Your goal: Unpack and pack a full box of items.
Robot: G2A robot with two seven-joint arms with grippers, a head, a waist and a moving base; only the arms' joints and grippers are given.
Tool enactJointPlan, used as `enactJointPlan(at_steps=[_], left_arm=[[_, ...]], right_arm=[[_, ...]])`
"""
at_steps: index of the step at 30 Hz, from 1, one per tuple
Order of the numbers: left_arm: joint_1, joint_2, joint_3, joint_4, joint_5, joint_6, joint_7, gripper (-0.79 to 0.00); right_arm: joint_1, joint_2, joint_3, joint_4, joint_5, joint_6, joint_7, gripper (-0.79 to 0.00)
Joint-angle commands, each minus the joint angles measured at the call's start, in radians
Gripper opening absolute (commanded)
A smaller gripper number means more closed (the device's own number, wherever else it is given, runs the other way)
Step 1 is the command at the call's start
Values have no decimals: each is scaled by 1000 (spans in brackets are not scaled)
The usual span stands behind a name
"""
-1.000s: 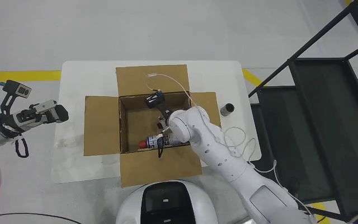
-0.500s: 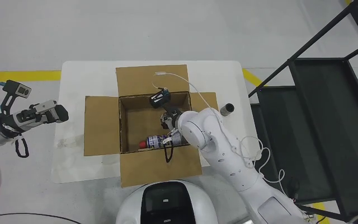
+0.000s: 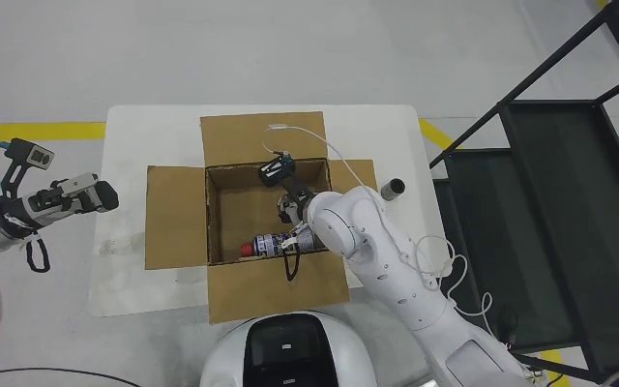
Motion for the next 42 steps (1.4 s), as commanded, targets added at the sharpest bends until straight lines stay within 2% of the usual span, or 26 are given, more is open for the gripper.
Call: enactJointPlan(at_steps=[1,8,10,15,20,26,34,38,42], left_arm=[[0,0,0,0,0,0,0,0],[0,0,0,0,0,0,0,0],[0,0,0,0,0,0,0,0],[0,0,0,0,0,0,0,0],[0,0,0,0,0,0,0,0],[0,0,0,0,0,0,0,0],[0,0,0,0,0,0,0,0],[0,0,0,0,0,0,0,0],[0,0,0,0,0,0,0,0]], right_arm=[[0,0,0,0,0,0,0,-785],[-1,0,0,1,-3,-2,-7,-785],[-7,3,-11,7,-35,-32,-16,-785],[-4,12,6,-72,-85,-77,62,-785],[-54,36,139,-239,-109,-102,156,-785],[-193,67,368,-358,-88,-135,220,-785],[-429,92,647,-398,51,-183,109,-785],[-512,99,743,-354,96,-189,30,-785],[-548,104,799,-269,136,-202,-35,-785]])
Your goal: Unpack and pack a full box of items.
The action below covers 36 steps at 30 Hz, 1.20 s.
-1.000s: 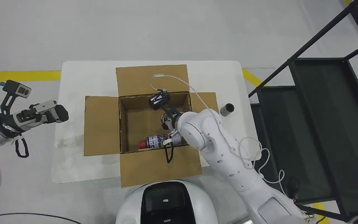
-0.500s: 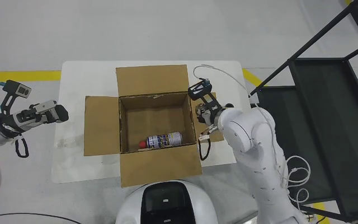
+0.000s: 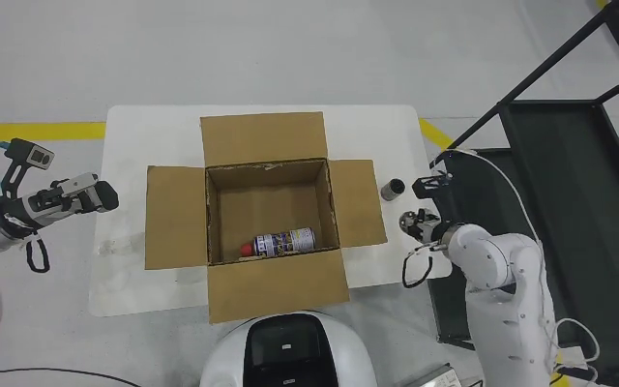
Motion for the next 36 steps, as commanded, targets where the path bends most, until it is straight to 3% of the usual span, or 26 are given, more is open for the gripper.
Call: enactJointPlan(at_steps=[1,9,18,33,34,35,36], left_arm=[[0,0,0,0,0,0,0,0],[0,0,0,0,0,0,0,0],[0,0,0,0,0,0,0,0],[0,0,0,0,0,0,0,0],[0,0,0,0,0,0,0,0],[0,0,0,0,0,0,0,0],[0,0,0,0,0,0,0,0]], right_arm=[[-4,3,17,54,15,-4,-30,-785],[93,12,-38,298,-45,3,-135,-785],[235,21,-82,505,-105,44,-176,-785],[354,31,-103,762,-98,104,-273,-785],[359,31,-104,772,-95,110,-278,-751],[365,32,-105,783,-97,118,-282,-560],[372,33,-108,793,-100,122,-286,-434]])
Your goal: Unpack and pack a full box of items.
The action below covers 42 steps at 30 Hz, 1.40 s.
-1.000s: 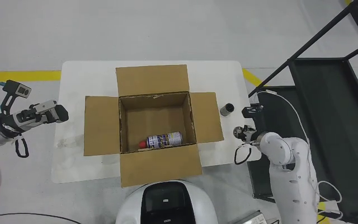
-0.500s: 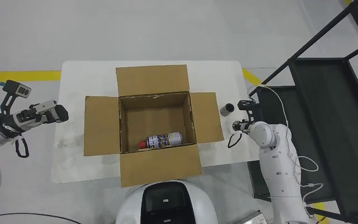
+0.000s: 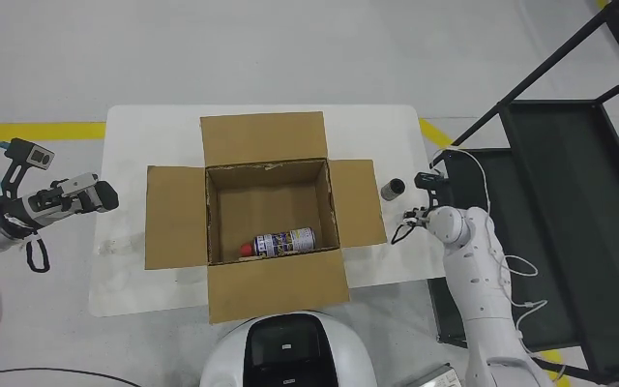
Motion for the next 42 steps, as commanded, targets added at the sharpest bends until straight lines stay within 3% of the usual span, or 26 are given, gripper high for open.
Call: enactJointPlan(at_steps=[1,2,3,4,10,18,21,24,29,34,42], left_arm=[[0,0,0,0,0,0,0,0],[0,0,0,0,0,0,0,0],[0,0,0,0,0,0,0,0],[0,0,0,0,0,0,0,0],[0,0,0,0,0,0,0,0],[0,0,0,0,0,0,0,0],[0,0,0,0,0,0,0,0],[0,0,0,0,0,0,0,0],[0,0,0,0,0,0,0,0],[0,0,0,0,0,0,0,0],[0,0,0,0,0,0,0,0]], right_arm=[[13,1,-6,21,-3,4,-6,-394],[18,2,-8,30,-2,6,-9,-256],[22,2,-10,37,-1,6,-12,-58],[26,3,-11,42,1,8,-14,0],[4,10,23,-24,41,21,-30,0],[-188,26,121,-499,67,31,38,0],[-219,27,107,-630,119,-26,44,0],[-218,34,44,-716,84,-157,54,0],[-107,42,-116,-709,44,-349,102,0],[59,38,-308,-608,93,-489,181,0],[297,11,-553,-406,200,-537,294,0]])
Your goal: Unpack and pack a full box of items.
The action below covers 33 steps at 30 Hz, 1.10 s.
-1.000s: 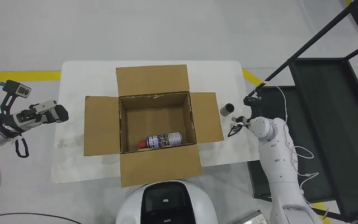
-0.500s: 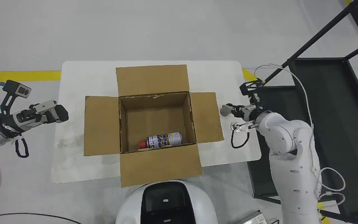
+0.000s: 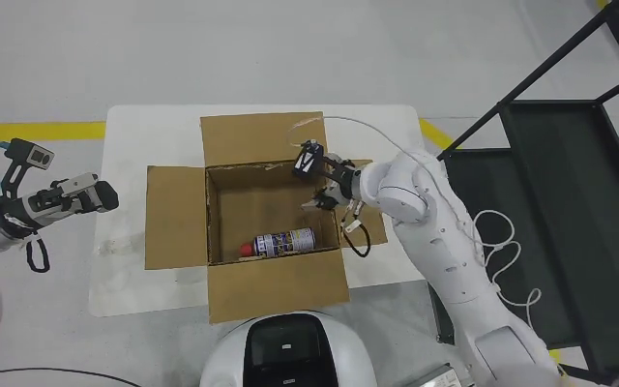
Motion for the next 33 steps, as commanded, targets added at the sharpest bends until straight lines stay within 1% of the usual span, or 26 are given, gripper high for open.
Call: enactJointPlan(at_steps=[1,16,19,22,25,29,33], left_arm=[[0,0,0,0,0,0,0,0],[0,0,0,0,0,0,0,0],[0,0,0,0,0,0,0,0],[0,0,0,0,0,0,0,0],[0,0,0,0,0,0,0,0],[0,0,0,0,0,0,0,0],[0,0,0,0,0,0,0,0]], right_arm=[[41,-6,-50,47,26,1,11,0],[41,-6,-50,47,26,1,11,0],[50,-9,-78,65,19,-9,-33,0],[100,-21,-151,130,26,-58,-77,0],[159,-39,-237,238,34,-94,-96,0],[234,-71,-351,381,41,-98,-110,0],[296,-105,-434,505,61,-84,-134,0]])
